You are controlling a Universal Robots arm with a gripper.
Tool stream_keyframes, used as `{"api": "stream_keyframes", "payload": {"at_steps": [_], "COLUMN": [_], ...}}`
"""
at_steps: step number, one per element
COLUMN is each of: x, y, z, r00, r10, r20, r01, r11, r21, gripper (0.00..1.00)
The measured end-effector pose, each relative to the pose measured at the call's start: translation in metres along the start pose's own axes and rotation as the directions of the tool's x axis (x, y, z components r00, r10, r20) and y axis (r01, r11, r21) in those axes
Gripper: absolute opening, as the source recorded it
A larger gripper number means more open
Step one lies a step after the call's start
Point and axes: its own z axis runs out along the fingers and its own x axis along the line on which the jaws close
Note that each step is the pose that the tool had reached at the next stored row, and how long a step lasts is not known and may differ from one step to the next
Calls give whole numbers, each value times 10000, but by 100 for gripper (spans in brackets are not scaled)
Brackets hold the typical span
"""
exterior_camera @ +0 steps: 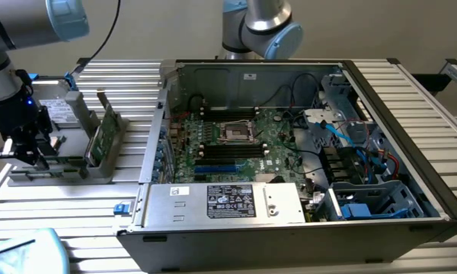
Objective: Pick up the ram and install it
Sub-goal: 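Pick up the ram and move it above insertion slot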
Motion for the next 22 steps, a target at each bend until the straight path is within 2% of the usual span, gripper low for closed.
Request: {"api": "stream_keyframes", "payload": {"at_steps": [6,12,22], "x": [13,98,99], "y": [-2,0,-6], "z": [80,130,233], "r00": [10000,10000,10000], "r10": [9,9,9], "r20": [-13,-13,-13], "r01": [-9,-9,-9], "r11": [10000,10000,10000], "r21": [-2,1,0], "gripper": [45,45,45]}}
